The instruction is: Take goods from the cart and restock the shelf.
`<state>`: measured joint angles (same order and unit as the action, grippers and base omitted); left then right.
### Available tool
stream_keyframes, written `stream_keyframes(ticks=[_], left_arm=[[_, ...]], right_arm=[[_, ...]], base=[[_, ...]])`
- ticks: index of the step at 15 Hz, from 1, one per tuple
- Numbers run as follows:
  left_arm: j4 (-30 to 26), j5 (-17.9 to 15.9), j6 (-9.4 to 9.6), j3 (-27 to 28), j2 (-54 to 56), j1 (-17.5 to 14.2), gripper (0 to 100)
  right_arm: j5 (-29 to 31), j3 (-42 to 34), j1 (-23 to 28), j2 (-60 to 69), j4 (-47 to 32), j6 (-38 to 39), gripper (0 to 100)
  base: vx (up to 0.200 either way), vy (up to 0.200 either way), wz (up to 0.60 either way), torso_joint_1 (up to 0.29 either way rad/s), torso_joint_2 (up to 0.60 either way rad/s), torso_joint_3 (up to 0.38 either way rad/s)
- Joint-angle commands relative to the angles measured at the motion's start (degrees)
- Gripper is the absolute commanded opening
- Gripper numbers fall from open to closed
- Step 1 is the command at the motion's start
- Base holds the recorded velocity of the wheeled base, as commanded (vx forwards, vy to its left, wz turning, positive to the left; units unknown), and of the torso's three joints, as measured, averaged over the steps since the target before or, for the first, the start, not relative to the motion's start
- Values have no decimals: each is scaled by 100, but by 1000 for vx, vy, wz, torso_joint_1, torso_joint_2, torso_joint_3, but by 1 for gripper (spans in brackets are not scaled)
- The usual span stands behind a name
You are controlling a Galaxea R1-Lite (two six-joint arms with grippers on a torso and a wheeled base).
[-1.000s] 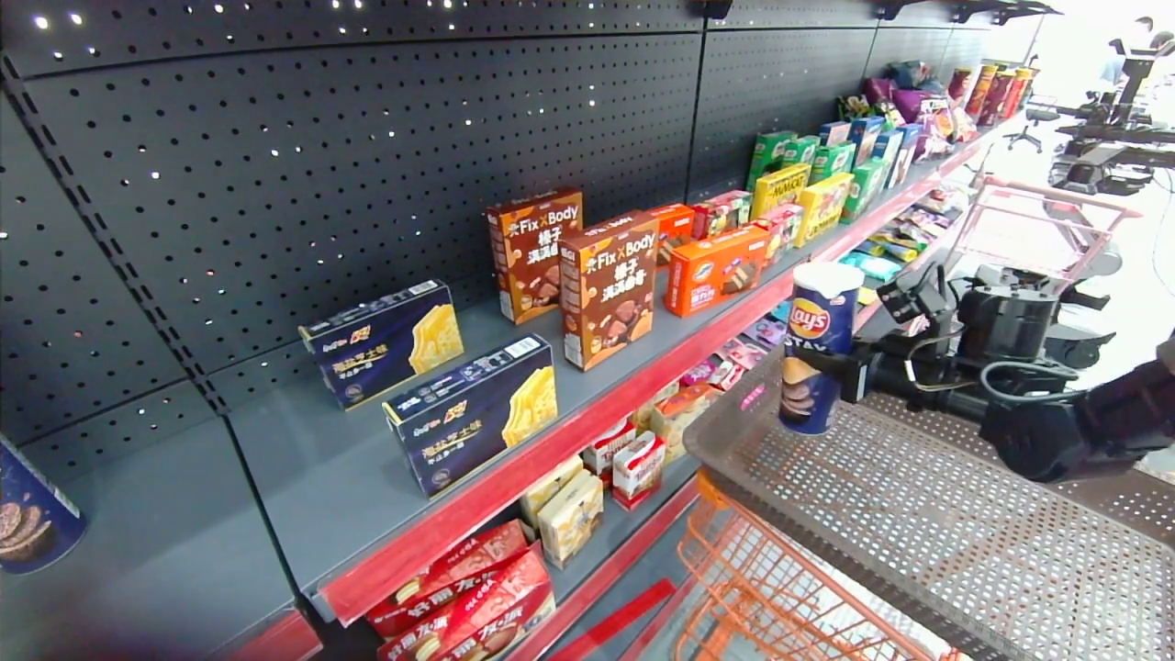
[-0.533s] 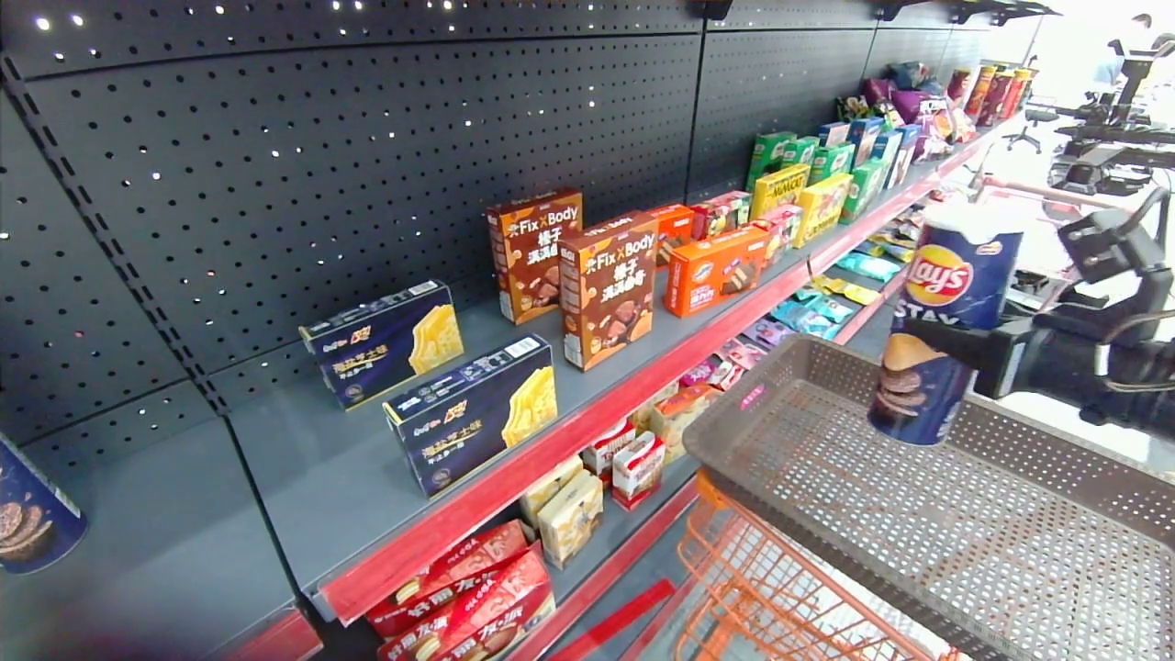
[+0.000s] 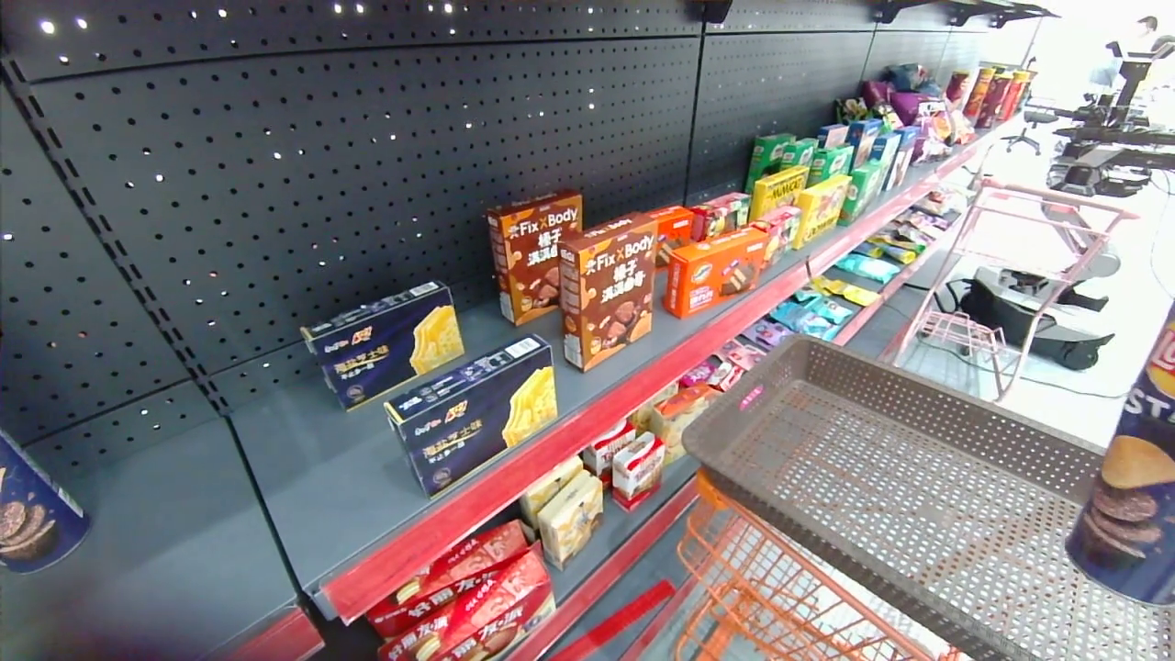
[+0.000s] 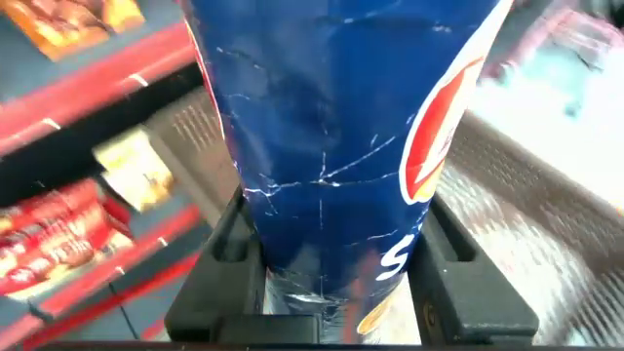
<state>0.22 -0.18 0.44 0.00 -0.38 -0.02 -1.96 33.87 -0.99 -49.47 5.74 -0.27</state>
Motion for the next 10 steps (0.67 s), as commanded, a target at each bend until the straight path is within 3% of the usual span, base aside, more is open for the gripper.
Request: stream_keyframes(ticks=[1, 10], left_arm=[[4, 1, 0, 0, -6, -6, 100], [4, 1, 0, 0, -6, 2, 100]], right_arm=[[12, -64, 55, 711, -64, -8, 0], [-155, -99, 20, 667, -56, -61, 0]], base=[[0, 0, 600, 7, -7, 2], [0, 0, 600, 2, 2, 3]])
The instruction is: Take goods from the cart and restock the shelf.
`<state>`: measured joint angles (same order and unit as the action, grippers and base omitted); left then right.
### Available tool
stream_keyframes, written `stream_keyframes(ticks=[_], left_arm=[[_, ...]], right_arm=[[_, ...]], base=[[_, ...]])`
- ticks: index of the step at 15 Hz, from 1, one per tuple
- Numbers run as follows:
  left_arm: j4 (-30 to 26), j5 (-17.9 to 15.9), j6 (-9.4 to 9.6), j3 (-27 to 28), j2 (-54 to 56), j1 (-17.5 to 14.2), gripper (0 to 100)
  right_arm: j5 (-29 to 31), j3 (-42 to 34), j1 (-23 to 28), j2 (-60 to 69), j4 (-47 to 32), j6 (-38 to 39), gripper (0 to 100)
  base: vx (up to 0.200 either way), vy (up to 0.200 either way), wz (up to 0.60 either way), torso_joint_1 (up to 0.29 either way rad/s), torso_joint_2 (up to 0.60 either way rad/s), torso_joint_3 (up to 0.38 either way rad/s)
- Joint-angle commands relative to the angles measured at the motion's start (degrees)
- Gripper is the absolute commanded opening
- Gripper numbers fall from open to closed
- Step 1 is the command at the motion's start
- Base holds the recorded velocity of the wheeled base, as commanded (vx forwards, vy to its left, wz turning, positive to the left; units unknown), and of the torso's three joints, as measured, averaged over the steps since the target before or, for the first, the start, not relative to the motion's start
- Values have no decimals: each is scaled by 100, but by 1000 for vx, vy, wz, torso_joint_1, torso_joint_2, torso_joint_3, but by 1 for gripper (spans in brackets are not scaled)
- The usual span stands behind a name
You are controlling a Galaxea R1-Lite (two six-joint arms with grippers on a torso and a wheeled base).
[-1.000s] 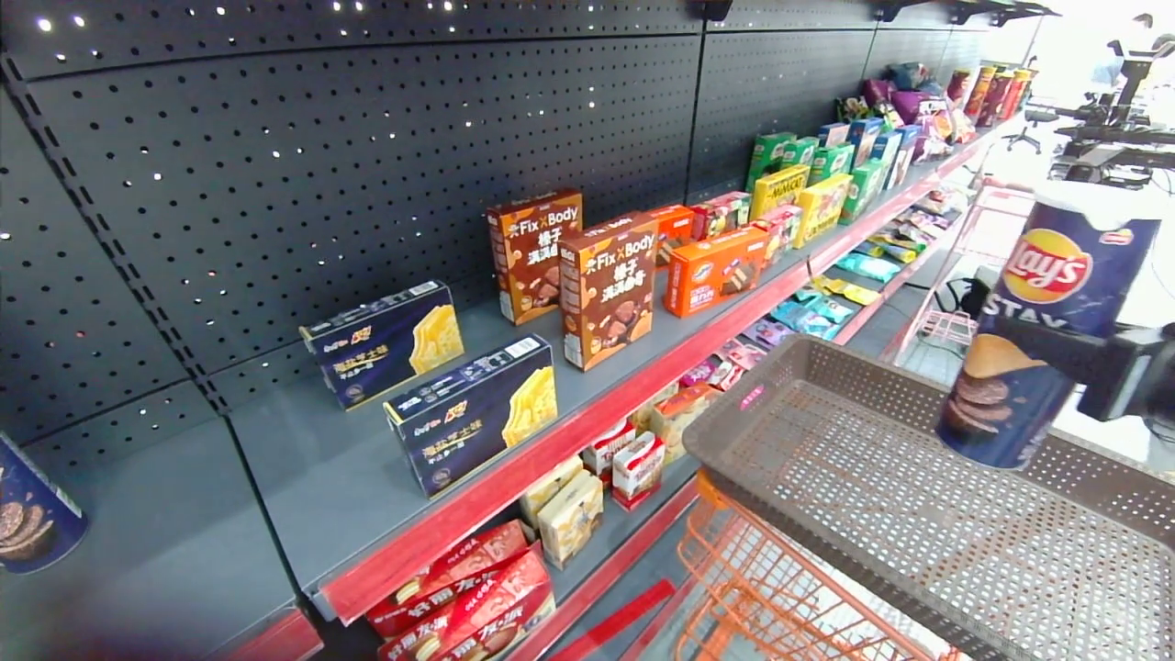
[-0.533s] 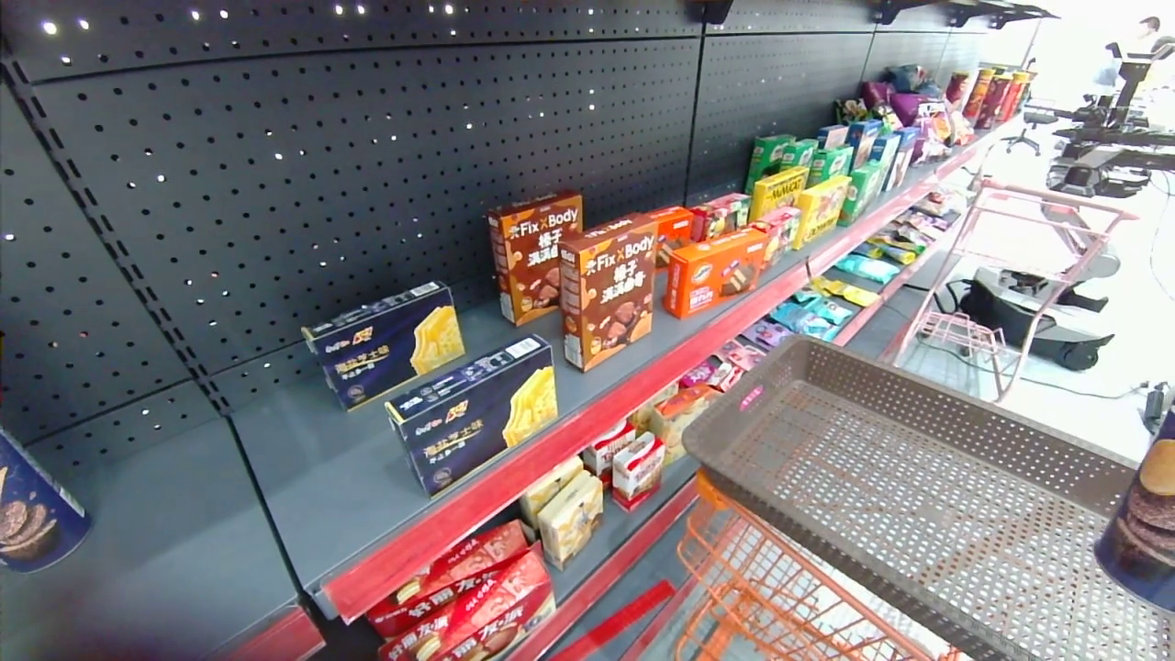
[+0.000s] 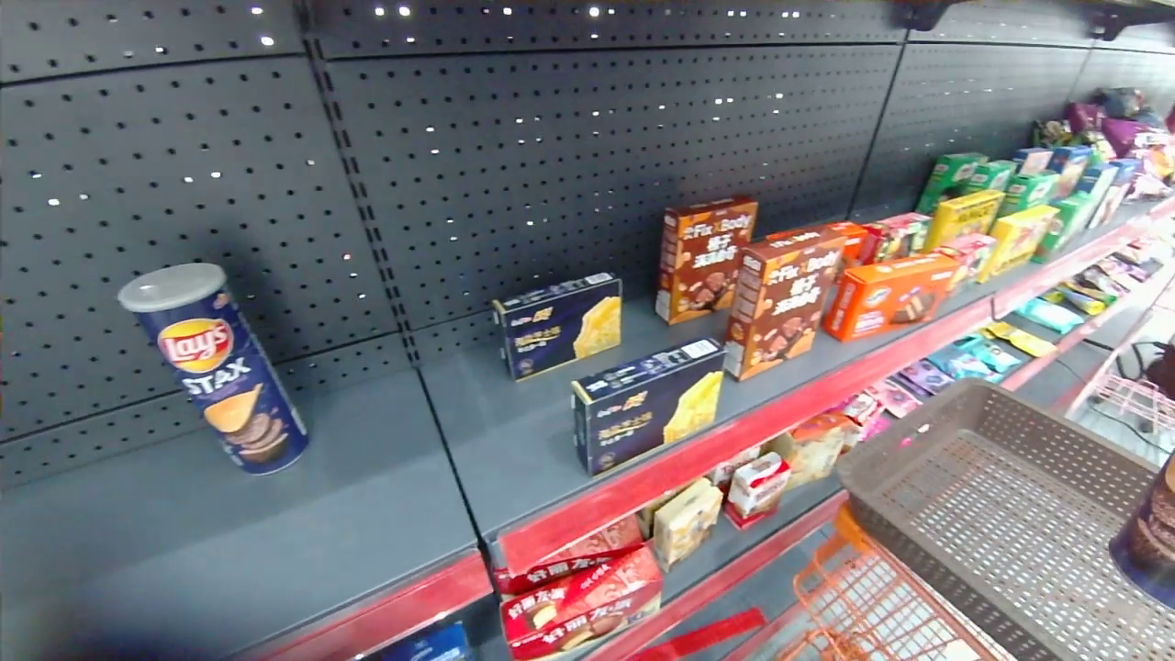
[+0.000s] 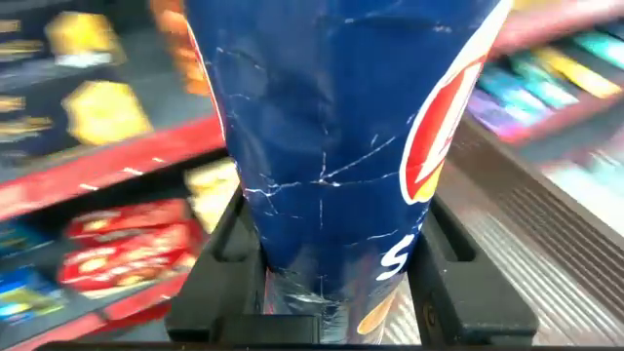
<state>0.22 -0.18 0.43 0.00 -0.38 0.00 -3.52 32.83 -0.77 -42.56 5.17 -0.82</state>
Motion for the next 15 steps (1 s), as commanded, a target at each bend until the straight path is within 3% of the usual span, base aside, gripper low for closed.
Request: stream_keyframes(ticks=[1, 9, 13, 15], left_arm=[[4, 1, 1, 0, -6, -9, 100], [4, 1, 1, 0, -6, 0, 100], [4, 1, 1, 0, -6, 0, 100], [4, 1, 1, 0, -6, 0, 100]], right_arm=[[1, -5, -2, -25, 2, -6, 0], [-17, -13, -2, 125, -25, 11, 0], [-34, -119, -20, 538, -16, 55, 0], [-535, -189, -108, 977, -25, 64, 0]], base=[[0, 0, 600, 2, -2, 7], [0, 0, 600, 5, 4, 2], [0, 0, 0, 0, 0, 0], [0, 0, 0, 0, 0, 0]])
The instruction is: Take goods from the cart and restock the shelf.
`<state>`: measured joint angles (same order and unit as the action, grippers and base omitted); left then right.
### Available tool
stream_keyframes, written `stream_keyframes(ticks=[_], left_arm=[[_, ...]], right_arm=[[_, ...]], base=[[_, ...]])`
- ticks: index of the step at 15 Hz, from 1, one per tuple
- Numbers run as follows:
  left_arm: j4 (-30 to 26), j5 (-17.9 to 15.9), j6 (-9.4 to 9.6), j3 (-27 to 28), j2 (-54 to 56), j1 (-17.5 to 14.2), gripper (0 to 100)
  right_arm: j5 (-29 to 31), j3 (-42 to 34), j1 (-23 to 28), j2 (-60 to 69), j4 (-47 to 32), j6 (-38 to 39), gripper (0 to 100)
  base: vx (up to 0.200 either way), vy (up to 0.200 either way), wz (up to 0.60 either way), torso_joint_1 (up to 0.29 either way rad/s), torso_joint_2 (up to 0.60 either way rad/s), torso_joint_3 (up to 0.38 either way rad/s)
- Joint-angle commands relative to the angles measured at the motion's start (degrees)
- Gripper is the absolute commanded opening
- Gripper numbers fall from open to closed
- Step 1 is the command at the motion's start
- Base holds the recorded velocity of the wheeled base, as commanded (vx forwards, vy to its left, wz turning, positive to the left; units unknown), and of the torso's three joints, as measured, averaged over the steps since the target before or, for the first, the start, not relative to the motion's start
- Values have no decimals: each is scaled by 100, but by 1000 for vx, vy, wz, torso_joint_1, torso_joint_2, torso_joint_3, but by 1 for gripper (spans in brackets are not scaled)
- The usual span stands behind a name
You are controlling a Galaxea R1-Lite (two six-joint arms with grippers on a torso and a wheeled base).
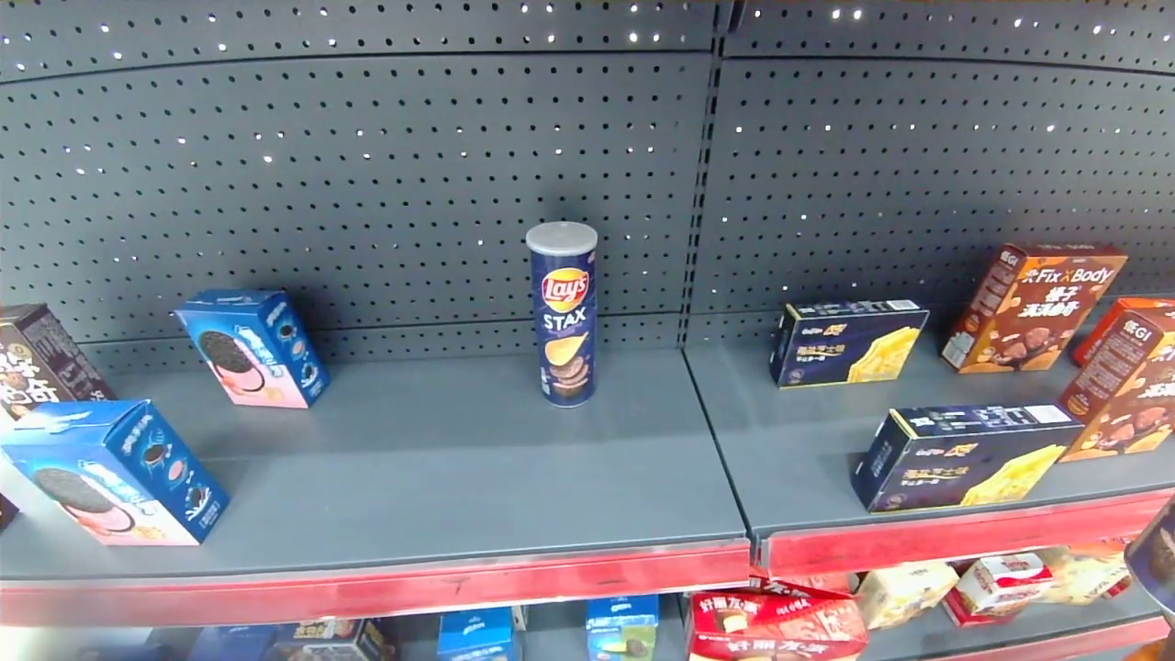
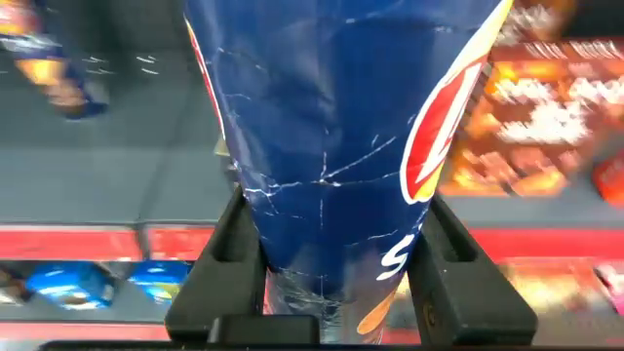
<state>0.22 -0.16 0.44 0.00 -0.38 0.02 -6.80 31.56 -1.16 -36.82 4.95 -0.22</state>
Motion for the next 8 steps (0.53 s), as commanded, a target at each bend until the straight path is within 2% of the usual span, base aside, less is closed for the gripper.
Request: stream_keyframes(ticks=[1, 8], left_arm=[[4, -2, 0, 0, -6, -11, 100], [4, -2, 0, 0, -6, -2, 100]], right_arm=[[-392, -150, -42, 623, -29, -4, 0], [-348, -985, 45, 1563, -29, 22, 0]], base=[[0, 0, 0, 0, 0, 0], [0, 0, 0, 0, 0, 0]])
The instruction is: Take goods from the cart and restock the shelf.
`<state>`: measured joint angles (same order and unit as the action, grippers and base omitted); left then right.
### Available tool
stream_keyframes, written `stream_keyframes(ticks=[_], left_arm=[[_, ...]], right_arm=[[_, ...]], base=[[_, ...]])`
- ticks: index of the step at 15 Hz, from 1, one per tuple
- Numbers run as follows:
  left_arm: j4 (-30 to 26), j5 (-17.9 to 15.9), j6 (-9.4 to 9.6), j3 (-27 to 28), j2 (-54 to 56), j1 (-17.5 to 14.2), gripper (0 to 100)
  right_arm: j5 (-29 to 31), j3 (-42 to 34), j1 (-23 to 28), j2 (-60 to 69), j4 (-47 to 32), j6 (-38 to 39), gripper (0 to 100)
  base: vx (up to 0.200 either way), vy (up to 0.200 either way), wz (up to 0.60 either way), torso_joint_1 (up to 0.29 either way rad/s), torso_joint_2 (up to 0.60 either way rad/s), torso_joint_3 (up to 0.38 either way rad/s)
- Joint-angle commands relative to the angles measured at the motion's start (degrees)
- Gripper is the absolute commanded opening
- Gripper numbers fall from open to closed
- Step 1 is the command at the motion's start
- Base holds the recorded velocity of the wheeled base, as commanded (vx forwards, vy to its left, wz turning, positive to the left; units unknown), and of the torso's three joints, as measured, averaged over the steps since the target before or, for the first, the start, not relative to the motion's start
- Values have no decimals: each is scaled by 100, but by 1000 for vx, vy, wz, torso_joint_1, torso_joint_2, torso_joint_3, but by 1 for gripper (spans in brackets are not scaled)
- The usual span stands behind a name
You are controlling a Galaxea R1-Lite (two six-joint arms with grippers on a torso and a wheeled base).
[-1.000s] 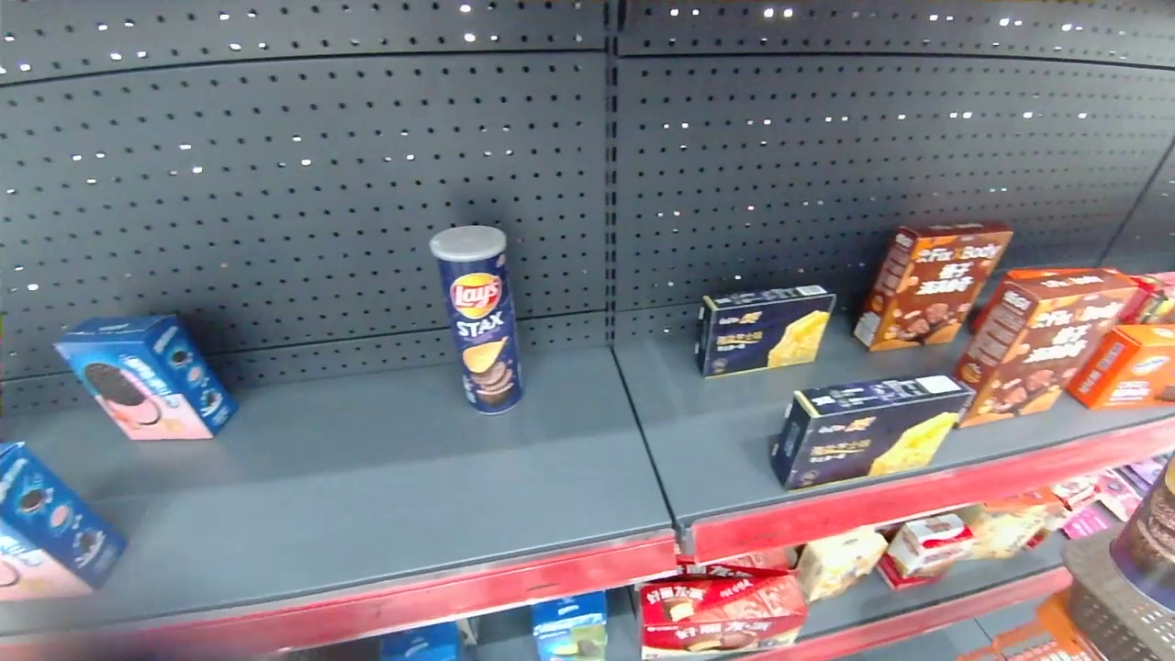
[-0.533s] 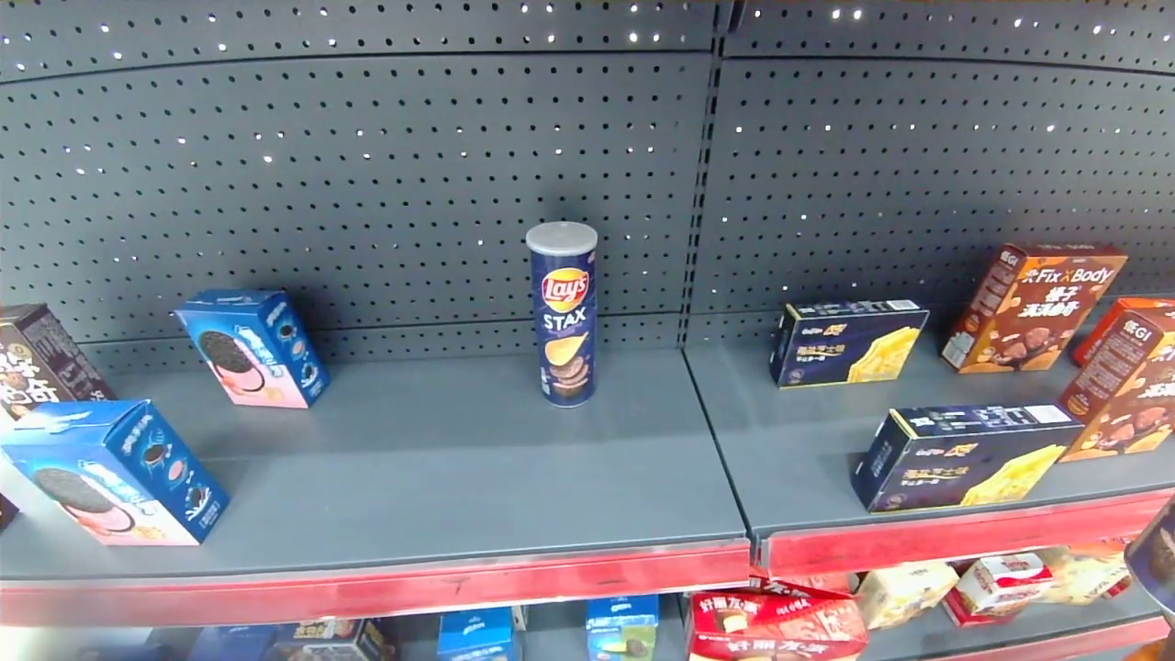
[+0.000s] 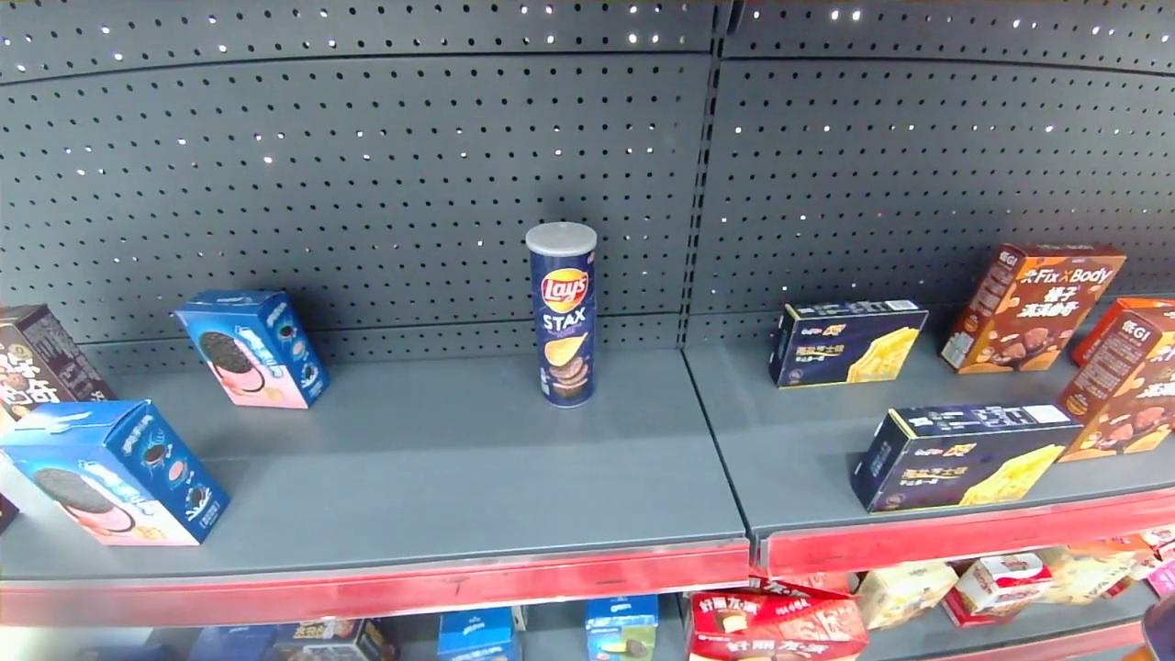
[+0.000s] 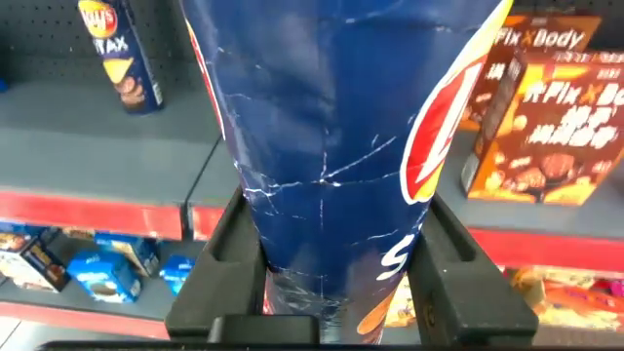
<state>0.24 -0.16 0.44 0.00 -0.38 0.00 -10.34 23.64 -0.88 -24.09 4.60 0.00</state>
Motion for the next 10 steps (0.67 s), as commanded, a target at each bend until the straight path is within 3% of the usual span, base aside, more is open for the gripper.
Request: stream_keyframes(ticks=[1, 5, 10], left_arm=[[2, -2, 0, 0, -6, 0, 100], [2, -2, 18, 0, -6, 0, 100], [2, -28, 53, 0, -6, 0, 100]], right_arm=[[-3, -298, 17, 370, 15, 9, 0], [85, -571, 351, 598, -161, 35, 0], [102, -536, 378, 590, -433, -158, 0]], base=[[0, 0, 0, 0, 0, 0], [0, 0, 0, 0, 0, 0], [0, 0, 0, 0, 0, 0]])
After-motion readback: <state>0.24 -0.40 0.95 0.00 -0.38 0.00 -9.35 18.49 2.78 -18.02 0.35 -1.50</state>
